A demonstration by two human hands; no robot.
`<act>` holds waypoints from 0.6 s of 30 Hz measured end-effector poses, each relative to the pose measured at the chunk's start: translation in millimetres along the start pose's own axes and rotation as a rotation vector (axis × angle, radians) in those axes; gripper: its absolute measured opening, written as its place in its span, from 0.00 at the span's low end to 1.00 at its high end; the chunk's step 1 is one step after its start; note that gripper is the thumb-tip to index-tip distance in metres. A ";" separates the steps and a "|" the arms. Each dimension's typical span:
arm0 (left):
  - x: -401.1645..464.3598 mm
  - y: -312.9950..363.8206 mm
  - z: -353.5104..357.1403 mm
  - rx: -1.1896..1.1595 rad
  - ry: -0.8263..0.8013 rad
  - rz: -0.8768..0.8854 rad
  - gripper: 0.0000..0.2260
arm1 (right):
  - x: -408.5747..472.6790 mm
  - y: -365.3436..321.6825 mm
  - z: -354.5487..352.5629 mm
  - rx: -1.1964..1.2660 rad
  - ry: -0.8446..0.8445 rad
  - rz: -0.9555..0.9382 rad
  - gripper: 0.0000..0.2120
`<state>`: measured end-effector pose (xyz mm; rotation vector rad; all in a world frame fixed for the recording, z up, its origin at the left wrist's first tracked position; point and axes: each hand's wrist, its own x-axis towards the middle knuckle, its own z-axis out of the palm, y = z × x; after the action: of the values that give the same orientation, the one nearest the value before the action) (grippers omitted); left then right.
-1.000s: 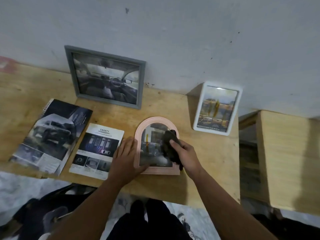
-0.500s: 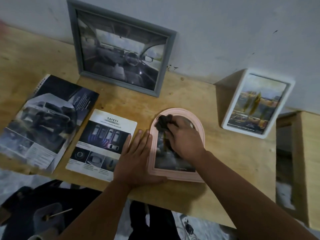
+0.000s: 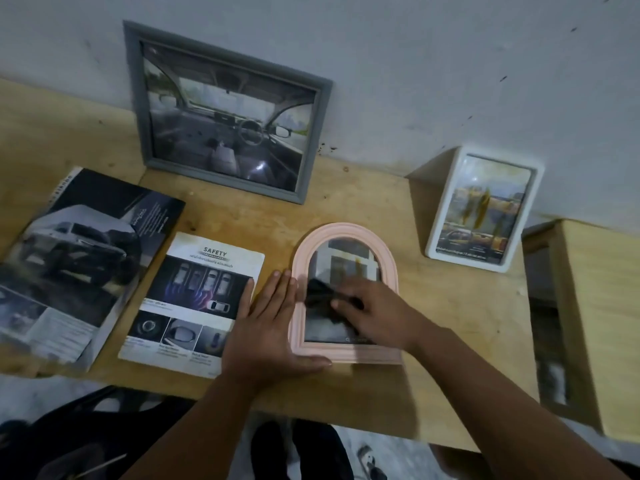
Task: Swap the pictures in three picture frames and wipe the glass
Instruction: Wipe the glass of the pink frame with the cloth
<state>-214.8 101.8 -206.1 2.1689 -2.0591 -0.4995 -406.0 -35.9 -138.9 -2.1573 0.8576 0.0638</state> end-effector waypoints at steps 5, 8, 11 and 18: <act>0.6 1.5 -2.6 -0.004 -0.008 -0.016 0.63 | 47.5 15.9 -2.5 -0.316 0.307 0.056 0.18; -0.1 -0.8 0.1 -0.003 -0.008 -0.005 0.62 | 27.7 10.1 32.2 -0.447 0.290 -0.023 0.18; 0.4 -1.7 2.3 0.010 -0.007 0.009 0.62 | -21.2 2.7 51.6 -0.409 0.192 -0.125 0.18; 0.7 0.1 1.5 0.015 -0.008 0.012 0.61 | -13.9 7.8 -4.6 -0.064 0.145 -0.089 0.15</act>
<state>-215.3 101.3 -207.6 2.1651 -2.0855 -0.4934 -422.4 -34.9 -136.6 -2.2795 0.8498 -0.1130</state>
